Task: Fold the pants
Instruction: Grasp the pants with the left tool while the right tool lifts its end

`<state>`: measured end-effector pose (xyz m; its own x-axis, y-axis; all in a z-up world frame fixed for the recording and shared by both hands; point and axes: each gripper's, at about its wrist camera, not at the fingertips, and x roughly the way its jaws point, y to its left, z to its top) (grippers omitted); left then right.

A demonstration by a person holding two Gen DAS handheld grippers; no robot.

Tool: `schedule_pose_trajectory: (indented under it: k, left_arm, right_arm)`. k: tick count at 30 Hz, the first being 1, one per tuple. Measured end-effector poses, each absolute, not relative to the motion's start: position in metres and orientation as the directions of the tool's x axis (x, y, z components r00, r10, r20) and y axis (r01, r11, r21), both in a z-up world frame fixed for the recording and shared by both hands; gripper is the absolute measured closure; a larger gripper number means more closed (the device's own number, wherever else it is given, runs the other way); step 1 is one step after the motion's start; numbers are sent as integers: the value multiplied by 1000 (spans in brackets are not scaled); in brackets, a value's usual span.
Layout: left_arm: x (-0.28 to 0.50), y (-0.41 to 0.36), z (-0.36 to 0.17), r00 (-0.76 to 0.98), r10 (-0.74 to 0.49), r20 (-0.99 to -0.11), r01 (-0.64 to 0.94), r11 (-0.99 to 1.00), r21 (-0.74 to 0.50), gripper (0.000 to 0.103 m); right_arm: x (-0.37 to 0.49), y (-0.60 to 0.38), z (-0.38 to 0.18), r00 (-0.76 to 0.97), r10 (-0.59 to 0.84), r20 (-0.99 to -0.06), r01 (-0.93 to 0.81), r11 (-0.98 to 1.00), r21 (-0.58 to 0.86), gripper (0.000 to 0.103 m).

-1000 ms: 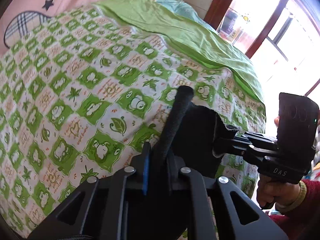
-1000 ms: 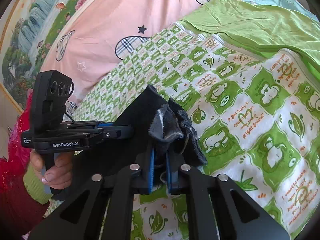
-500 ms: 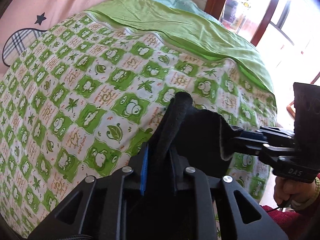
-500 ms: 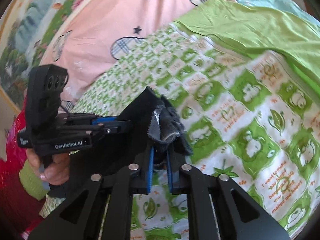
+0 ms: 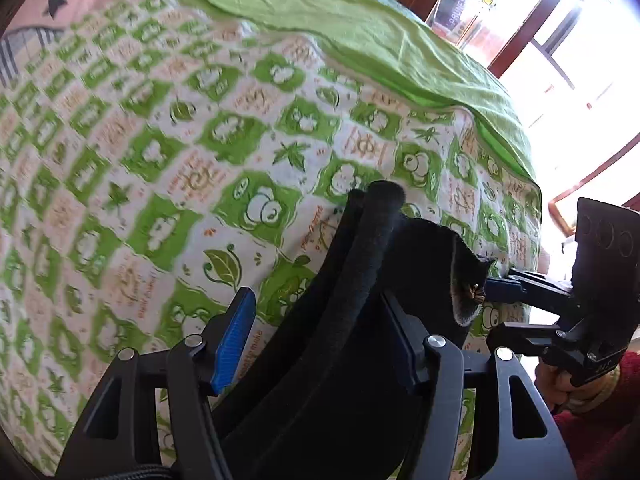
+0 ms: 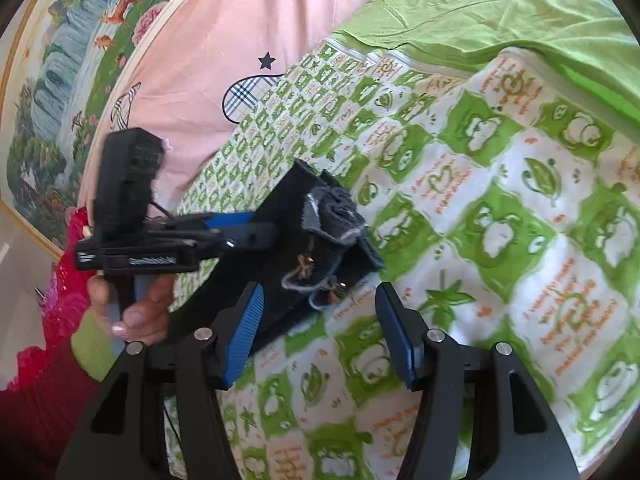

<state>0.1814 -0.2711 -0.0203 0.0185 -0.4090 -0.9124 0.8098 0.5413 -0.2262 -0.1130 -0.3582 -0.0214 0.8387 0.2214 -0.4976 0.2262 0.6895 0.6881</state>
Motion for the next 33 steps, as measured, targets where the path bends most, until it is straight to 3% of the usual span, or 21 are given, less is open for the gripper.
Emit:
schedule_pose_trajectory:
  k: [3,6,9,11,13,21,33]
  left_arm:
    - [190,-276,-29,-33,-420,-907,799,534,-276,41]
    - [196,-282,-33,-72,-448,-891,791,519,-325,51]
    - [194,-288,-35,-88,-464,-881,797,498,-342,68]
    - [188,-292,-34,-93,-479,-873,810,474,-346,85]
    - [182,-292,-29,-78,-495,-865,823,458,-336,90]
    - [172,-261,19,-17,-612,-791,809,456,-371,93]
    - [132,-150,95,190,-717,-671,760,540,-362,93]
  right_arm:
    - [-104,-356,-25,839,238,-489,219,674,705,46]
    - [-99,-354,-27,839,220,-498,225,693,685,57]
    - [-98,-355,-29,834,206,-511,232,710,665,69]
    - [-95,-354,-30,832,212,-513,222,720,658,76]
    - [-93,-353,-30,830,241,-503,198,717,669,87]
    - [-98,-339,5,868,296,-400,61,734,676,90]
    - [-73,-262,68,817,512,-265,-254,733,631,90]
